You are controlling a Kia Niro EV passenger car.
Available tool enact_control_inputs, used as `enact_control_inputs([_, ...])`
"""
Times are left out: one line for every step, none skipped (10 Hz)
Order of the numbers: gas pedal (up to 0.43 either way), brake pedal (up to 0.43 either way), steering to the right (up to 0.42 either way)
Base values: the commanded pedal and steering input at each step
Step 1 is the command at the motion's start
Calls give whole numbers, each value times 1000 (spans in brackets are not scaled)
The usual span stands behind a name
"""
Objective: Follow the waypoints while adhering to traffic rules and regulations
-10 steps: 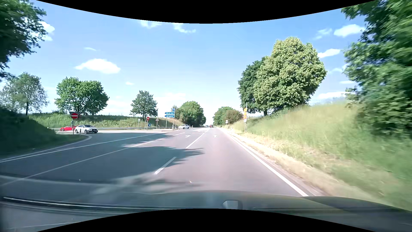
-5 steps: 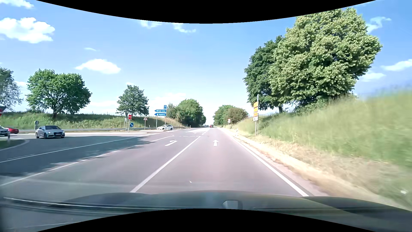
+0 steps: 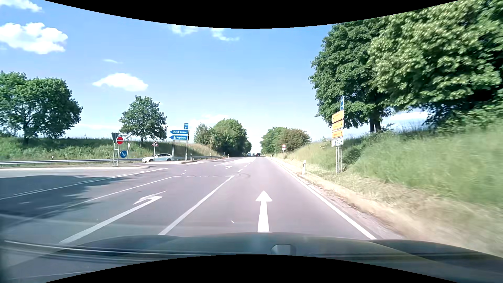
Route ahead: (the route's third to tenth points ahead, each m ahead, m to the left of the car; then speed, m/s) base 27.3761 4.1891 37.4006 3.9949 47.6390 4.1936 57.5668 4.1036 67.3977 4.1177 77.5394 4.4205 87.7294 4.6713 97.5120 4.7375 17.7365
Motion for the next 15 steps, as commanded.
enact_control_inputs([98, 6, 0])
enact_control_inputs([98, 6, 0])
enact_control_inputs([98, 6, 0])
enact_control_inputs([98, 6, 0])
enact_control_inputs([98, 6, -1])
enact_control_inputs([98, 6, -1])
enact_control_inputs([118, 6, -1])
enact_control_inputs([118, 6, -1])
enact_control_inputs([118, 6, -1])
enact_control_inputs([118, 6, -1])
enact_control_inputs([118, 6, -1])
enact_control_inputs([118, 6, -1])
enact_control_inputs([118, 6, -2])
enact_control_inputs([118, 6, -1])
enact_control_inputs([118, 6, -1])
